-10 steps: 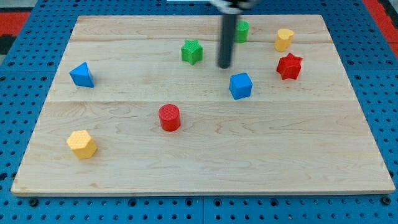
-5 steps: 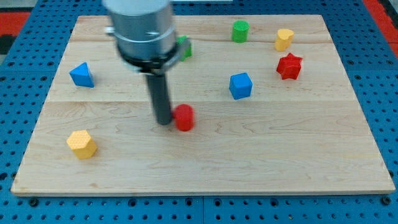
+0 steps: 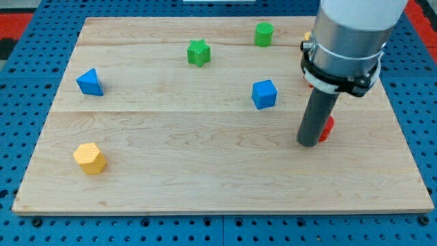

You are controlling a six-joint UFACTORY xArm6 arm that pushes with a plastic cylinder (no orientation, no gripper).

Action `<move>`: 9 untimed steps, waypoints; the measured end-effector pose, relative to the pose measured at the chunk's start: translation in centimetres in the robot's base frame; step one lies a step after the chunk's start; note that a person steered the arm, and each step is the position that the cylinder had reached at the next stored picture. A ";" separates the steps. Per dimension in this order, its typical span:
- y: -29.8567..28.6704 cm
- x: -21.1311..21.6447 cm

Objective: Make a vertical line with the red circle red star and yellow heart

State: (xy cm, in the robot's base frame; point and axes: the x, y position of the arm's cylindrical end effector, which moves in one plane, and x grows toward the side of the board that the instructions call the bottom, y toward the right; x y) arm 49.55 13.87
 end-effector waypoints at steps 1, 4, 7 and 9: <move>3.1 -0.7; 4.4 -2.0; -5.2 -1.8; 1.0 -2.7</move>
State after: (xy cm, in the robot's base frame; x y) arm 46.82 14.91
